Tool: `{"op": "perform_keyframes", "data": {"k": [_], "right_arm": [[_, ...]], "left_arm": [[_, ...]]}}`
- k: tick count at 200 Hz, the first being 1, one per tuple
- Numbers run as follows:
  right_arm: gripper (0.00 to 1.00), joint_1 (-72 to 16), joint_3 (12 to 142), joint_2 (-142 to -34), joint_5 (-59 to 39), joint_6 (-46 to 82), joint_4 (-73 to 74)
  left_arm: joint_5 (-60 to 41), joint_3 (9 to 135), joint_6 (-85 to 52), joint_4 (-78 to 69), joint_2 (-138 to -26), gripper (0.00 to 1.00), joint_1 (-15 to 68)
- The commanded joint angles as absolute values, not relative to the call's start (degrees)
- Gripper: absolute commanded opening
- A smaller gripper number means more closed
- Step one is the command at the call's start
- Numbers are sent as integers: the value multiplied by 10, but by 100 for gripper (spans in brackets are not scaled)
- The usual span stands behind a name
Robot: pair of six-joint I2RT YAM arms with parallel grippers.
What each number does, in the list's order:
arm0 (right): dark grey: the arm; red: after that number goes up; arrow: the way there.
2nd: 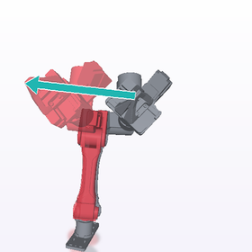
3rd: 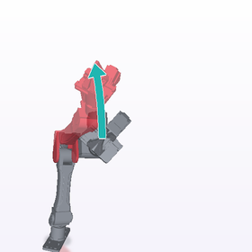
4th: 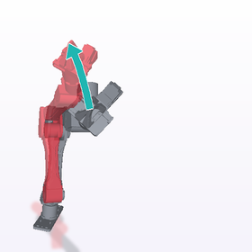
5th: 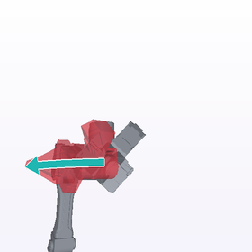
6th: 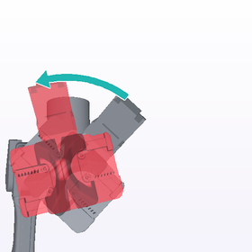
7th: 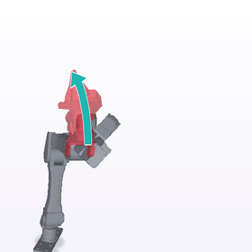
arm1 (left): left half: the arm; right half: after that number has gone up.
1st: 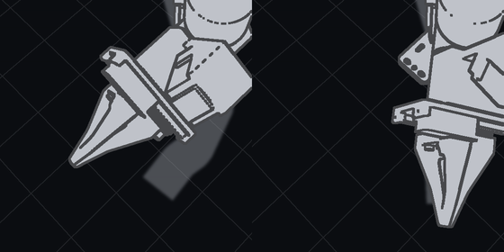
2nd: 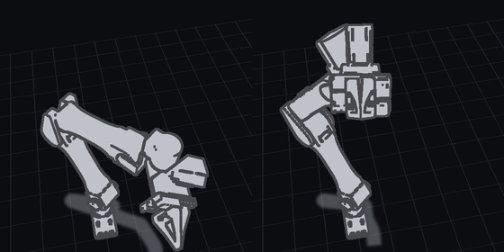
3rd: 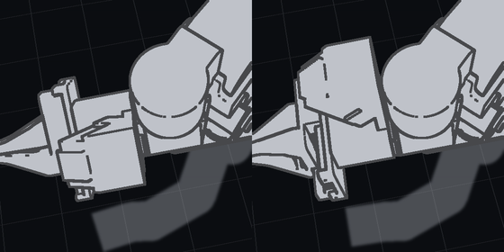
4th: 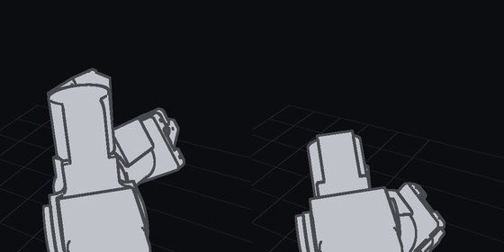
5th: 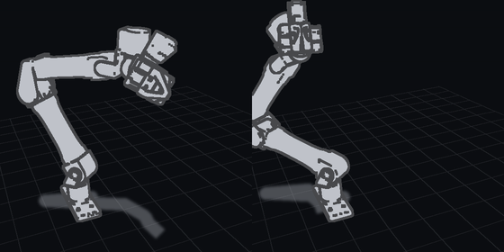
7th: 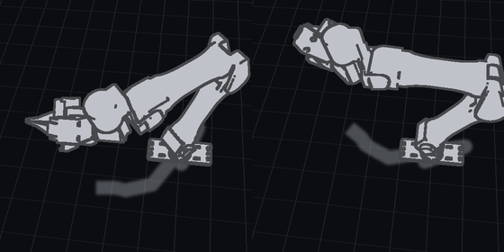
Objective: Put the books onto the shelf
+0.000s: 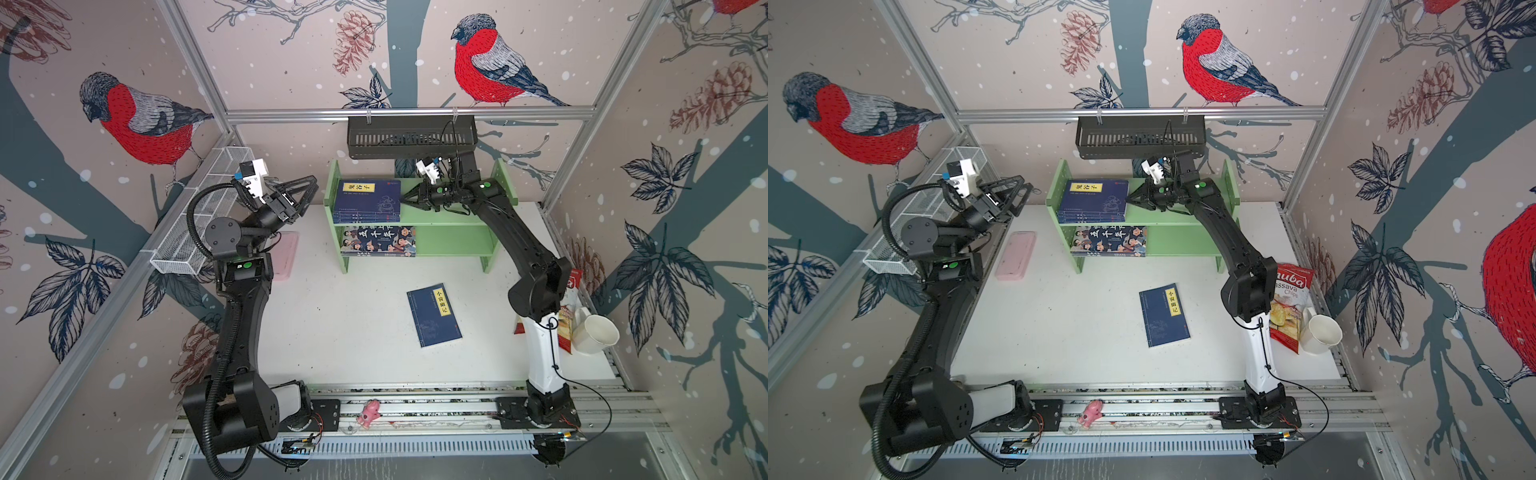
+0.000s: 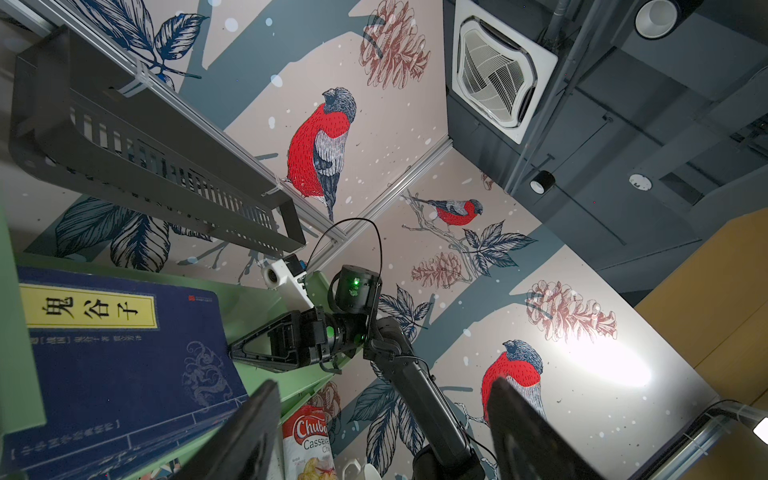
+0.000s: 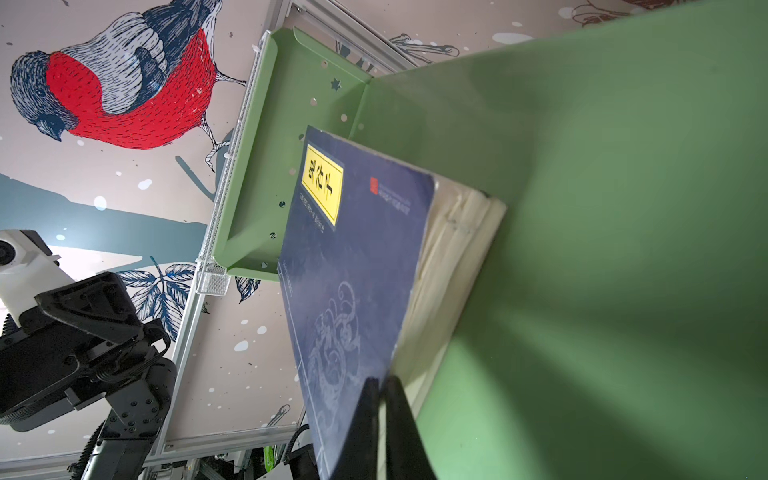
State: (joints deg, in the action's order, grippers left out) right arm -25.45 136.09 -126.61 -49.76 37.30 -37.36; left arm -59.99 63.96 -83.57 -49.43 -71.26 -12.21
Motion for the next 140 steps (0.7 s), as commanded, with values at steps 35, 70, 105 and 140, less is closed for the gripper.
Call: {"op": "perform_keyframes", "data": {"k": [35,70,105,140], "right_arm": [[8,-247,1371,-1271,-492,335,-398],[9,-245,1373,-1275,-499,326,-400],[22,-243,1376,-1268,-483,326,-399],[27,-232,1365,-1238,-458,348,-373]], "left_arm": [[-605,639,-840,-530,-710,79,-122],[-604,641,-841,-530,-710,79,-122],[-606,641,-843,-530,-709,79,-122],[-607,641,-839,-527,-709,79,-122]]}}
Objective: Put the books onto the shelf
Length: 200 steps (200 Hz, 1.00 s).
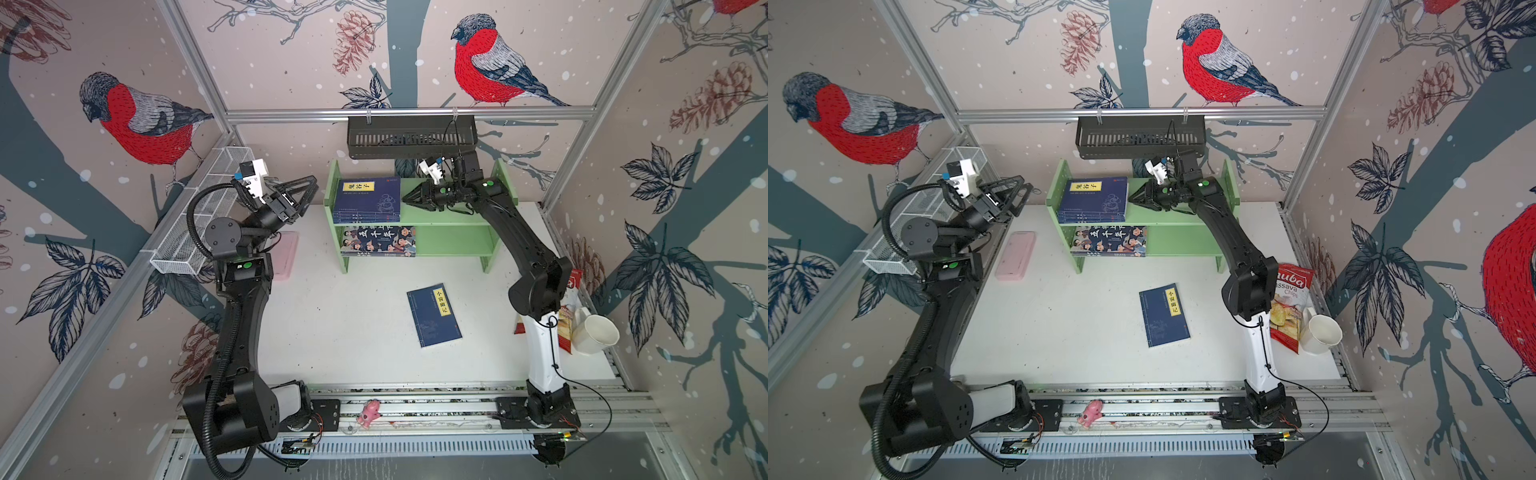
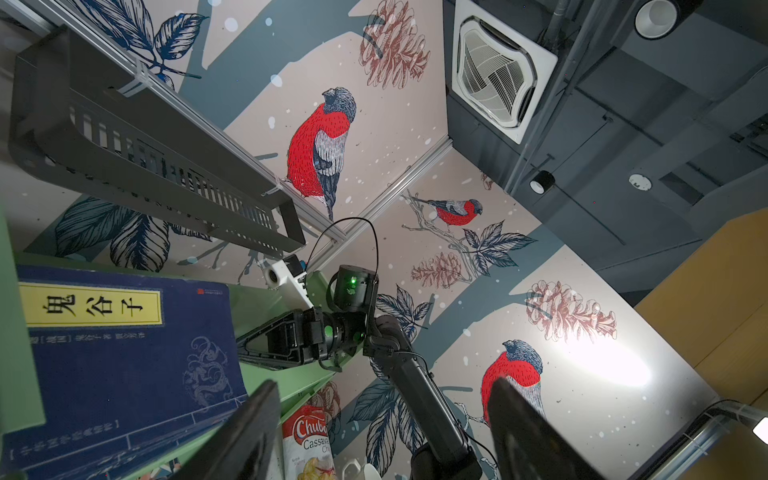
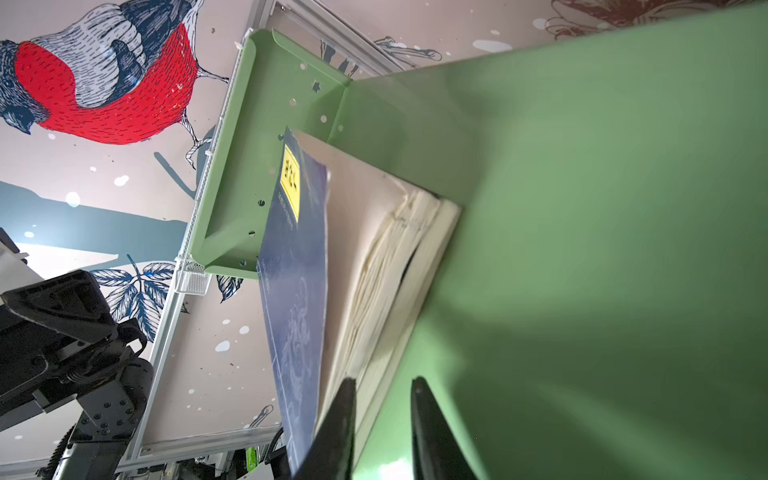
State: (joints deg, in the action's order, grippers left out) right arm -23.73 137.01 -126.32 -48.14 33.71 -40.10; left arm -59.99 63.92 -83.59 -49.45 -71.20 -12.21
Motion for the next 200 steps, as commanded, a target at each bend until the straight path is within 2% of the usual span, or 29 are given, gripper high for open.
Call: {"op": "perform_keyframes", "data": {"k": [1,53,86,124,144,160,184,200], "right_arm": [[27,-231,1365,-1237,-458,349,-372],[30,-238,1336,-1200,-458,373,-312],[32,-275,1305,-1124,-339,291,-376],[38,-369,1075,-936,-174,234,-330],[42,-418,907,-826,-100,251,-266],[45,-431,773,-755,-82,301,-212],[47,-443,587,-677,-62,380,-117],[47,-441,531,-673,-40,413,-108]], "left_arm": [[-607,641,-839,-527,-710,79,-122],[-622,645,-792,-504,-705,80,-121],[-656,660,-668,-363,-685,80,-118],[-681,660,-509,-108,-668,78,-114],[-649,665,-374,88,-661,78,-102],[-589,656,-295,217,-654,77,-70],[-541,588,-300,238,-629,77,-27],[-517,530,-360,206,-610,75,-25]]}}
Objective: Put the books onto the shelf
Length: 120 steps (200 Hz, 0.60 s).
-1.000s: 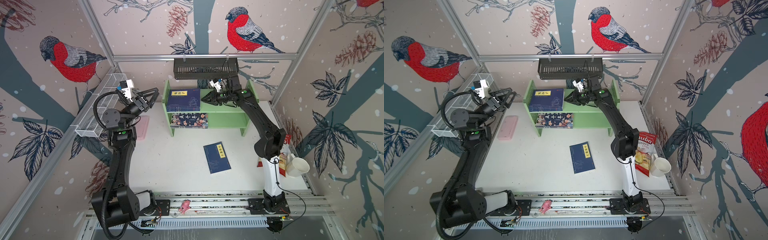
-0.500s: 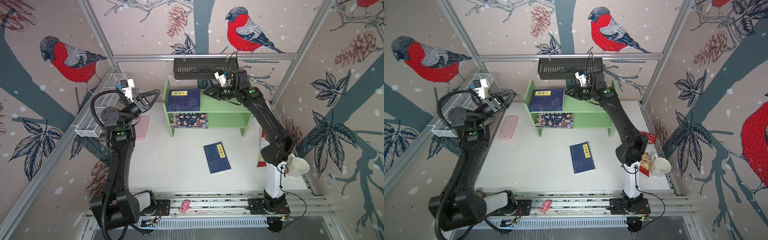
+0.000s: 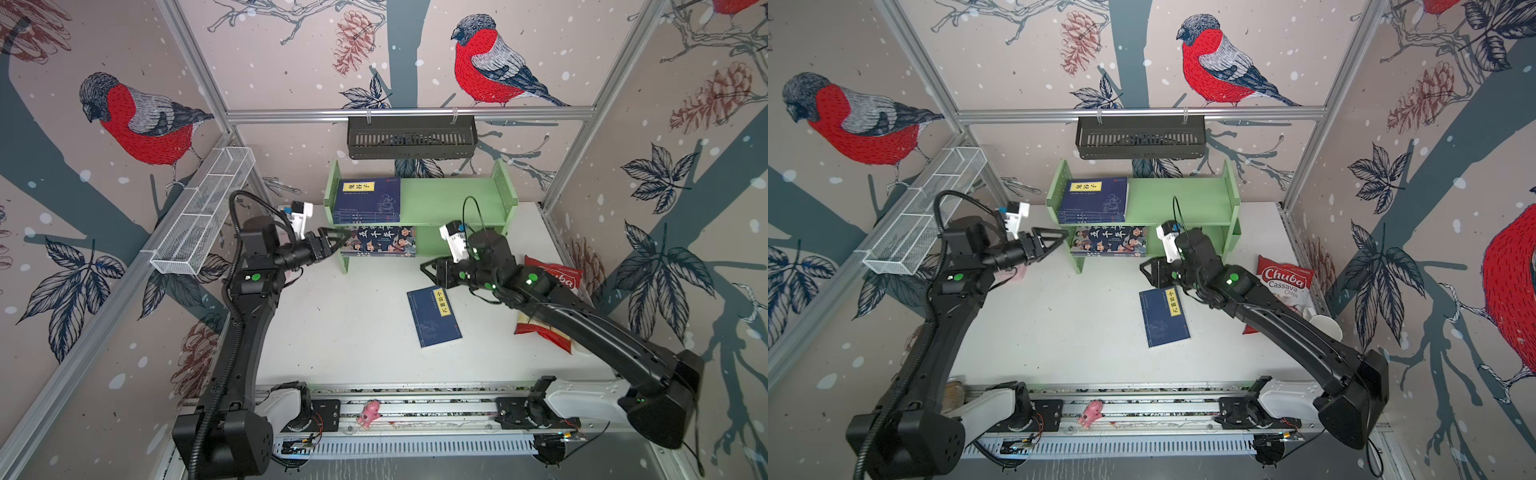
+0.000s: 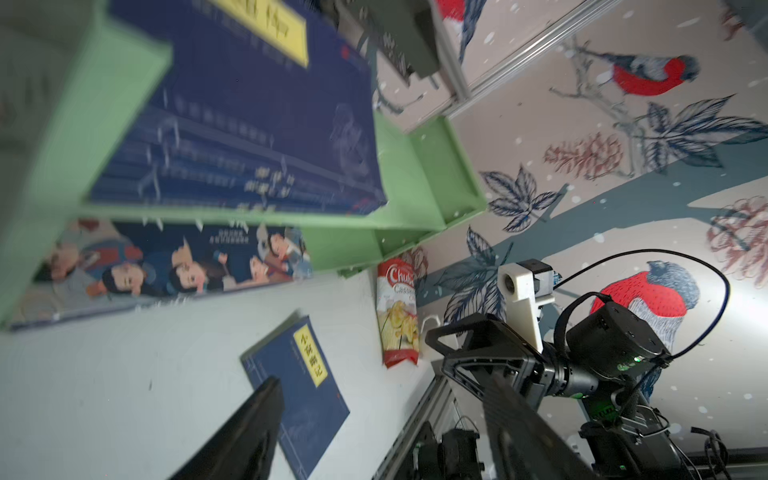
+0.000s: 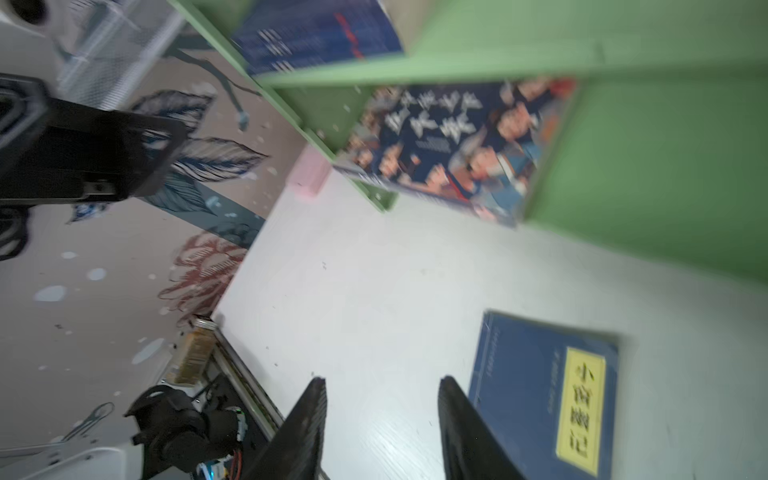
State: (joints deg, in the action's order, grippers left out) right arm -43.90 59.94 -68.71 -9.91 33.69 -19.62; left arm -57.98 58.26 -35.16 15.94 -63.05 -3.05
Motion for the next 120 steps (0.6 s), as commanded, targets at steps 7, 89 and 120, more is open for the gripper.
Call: {"op": "perform_keyframes", "data": {"k": [7,89,120], "right_arm": [[47,-441,518,-677,-24,422,-117],[50,-314,434,-781,-63,445,-54],[51,-280,444,-837,-88,425,-37]], "left_arm": [[-494,514,-377,205,-604,75,-25],[-444,363,-453,111,-643,73,4],[-435,339,-454,55,-673,72,11]]}}
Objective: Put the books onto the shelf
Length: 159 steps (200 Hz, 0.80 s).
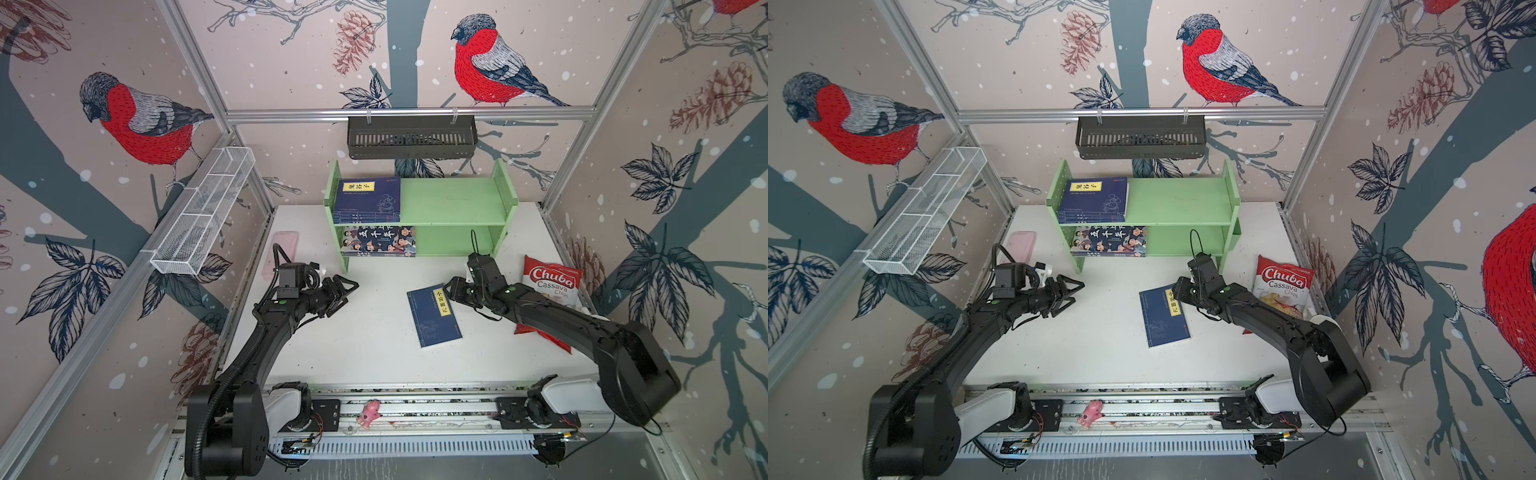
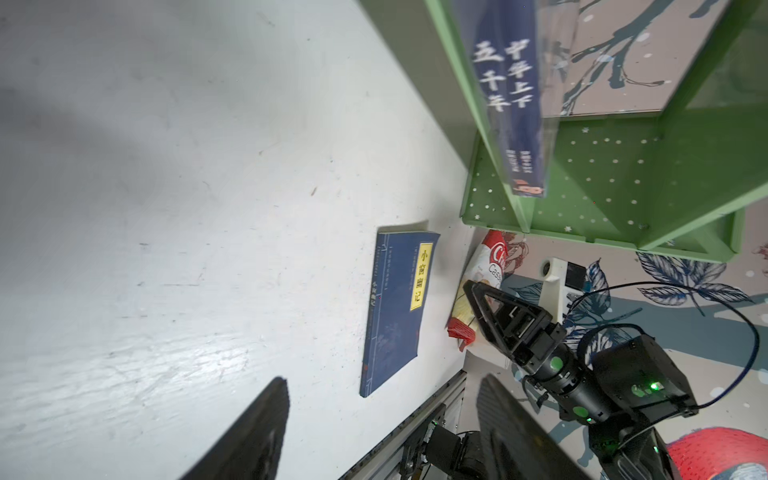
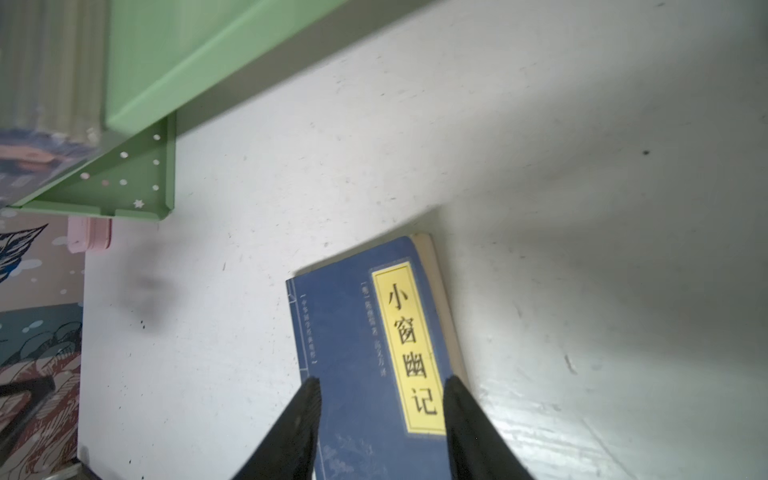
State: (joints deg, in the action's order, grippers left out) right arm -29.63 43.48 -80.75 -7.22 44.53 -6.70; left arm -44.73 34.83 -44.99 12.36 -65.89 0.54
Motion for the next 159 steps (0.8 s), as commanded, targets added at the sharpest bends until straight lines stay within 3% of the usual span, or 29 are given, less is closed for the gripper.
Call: {"op": "perform_keyframes", "data": {"k": [1,88,125,159], "right_arm": [[51,-280,444,-839,-88,424,-37],[52,-239,484,-950,-153,411,10],[52,-243,468,-937,-151,416,-4],[52,-259,432,-887,-145,427,-15]], "left_arm": [[-434,338,-454,54,-674,72,11],[-428,335,-427,-30,-766,73,86],[-453,344,-430,-48,-811,72,115],[-449,308,-448,-80,-787,73,133]]}}
